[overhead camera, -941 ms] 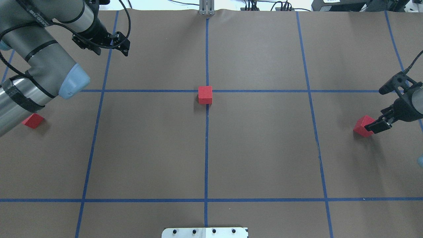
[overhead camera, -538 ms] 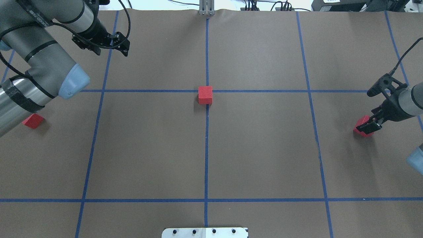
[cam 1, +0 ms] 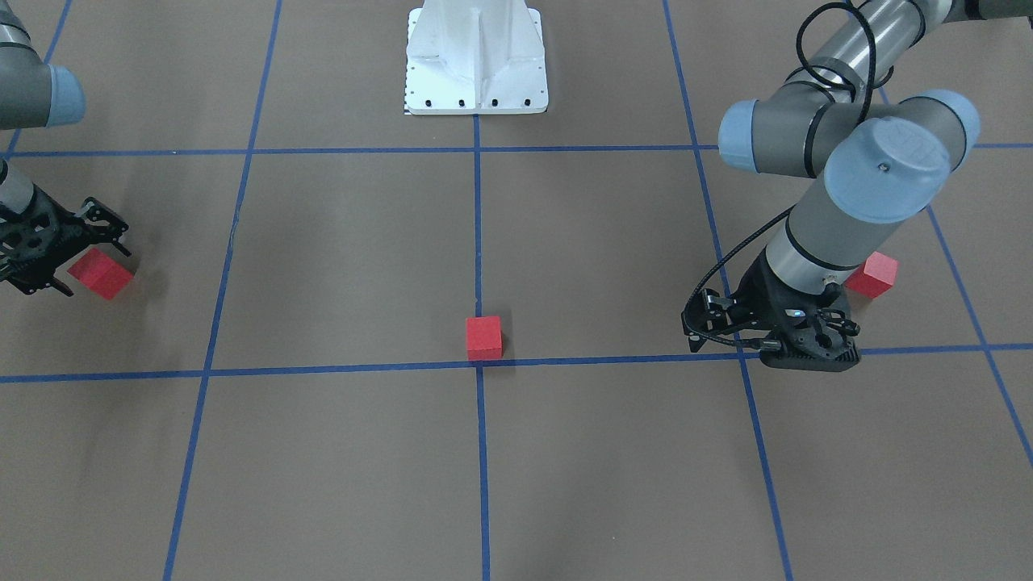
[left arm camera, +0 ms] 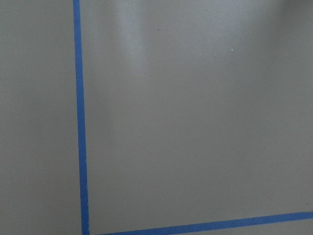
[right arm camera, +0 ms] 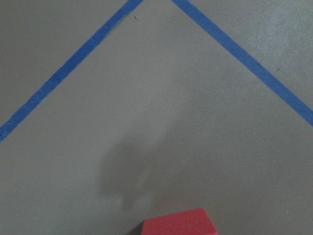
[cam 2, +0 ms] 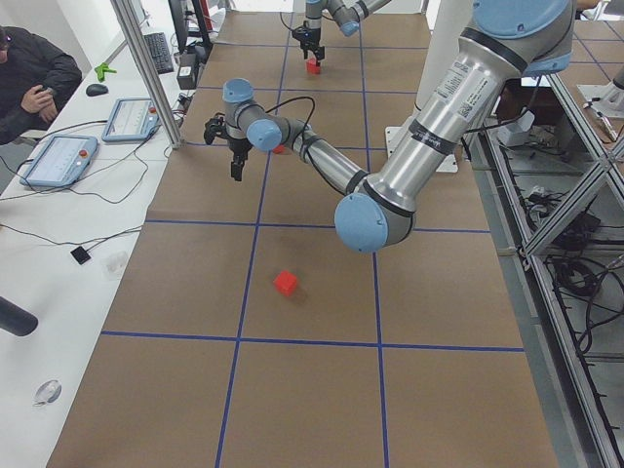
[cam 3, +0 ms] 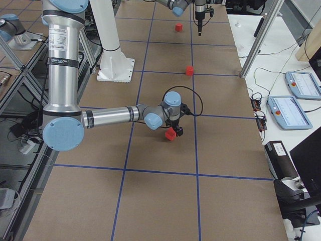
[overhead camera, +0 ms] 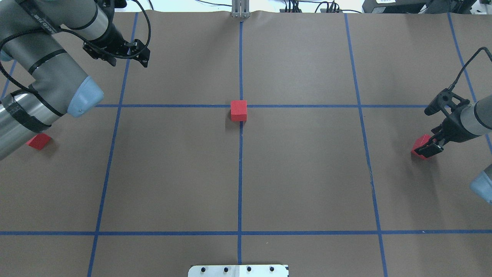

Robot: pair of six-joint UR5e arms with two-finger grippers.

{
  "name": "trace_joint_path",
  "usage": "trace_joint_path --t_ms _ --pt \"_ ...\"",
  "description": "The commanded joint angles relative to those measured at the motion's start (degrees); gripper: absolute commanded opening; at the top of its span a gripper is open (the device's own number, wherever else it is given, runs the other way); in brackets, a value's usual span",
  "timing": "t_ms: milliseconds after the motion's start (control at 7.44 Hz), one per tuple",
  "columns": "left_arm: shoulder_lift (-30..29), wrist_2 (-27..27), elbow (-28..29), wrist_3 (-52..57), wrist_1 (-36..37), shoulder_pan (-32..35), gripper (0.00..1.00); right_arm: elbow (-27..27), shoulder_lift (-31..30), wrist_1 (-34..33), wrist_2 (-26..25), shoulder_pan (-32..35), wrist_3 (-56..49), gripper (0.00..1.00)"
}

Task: Form red blocks into L shape at center
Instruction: 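Lower the right gripper and grasp the red cube near it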

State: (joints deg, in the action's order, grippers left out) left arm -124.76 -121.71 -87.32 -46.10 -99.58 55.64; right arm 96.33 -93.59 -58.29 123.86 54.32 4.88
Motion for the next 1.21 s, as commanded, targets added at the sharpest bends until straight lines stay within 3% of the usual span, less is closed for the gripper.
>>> trace_joint_path --t_ms 0,538,672,941,1076 --pt "0.0 0.1 0.0 0.0 0.0 0.0 1.0 -1.0 0.1 -0.1 0.0 -0.1 0.0 1.0" --pt "0.0 0.2 0.2 0.0 0.0 -0.2 1.0 -2.1 0.6 0.2 0.1 -1.1 0.0 0.99" --pt "0.0 0.2 0.2 0.0 0.0 -0.3 1.0 -2.4 0.9 0.0 0.1 -1.1 0.2 0.94" --pt "0.0 0.2 0.3 0.0 0.0 -0.3 1.0 -2.7 0.3 1.0 0.3 -1.0 0.0 0.91" --pt "0.0 0.2 0.3 0.0 0.0 -0.3 1.0 -3.1 -0.8 4.2 0.3 -0.9 0.3 0.92"
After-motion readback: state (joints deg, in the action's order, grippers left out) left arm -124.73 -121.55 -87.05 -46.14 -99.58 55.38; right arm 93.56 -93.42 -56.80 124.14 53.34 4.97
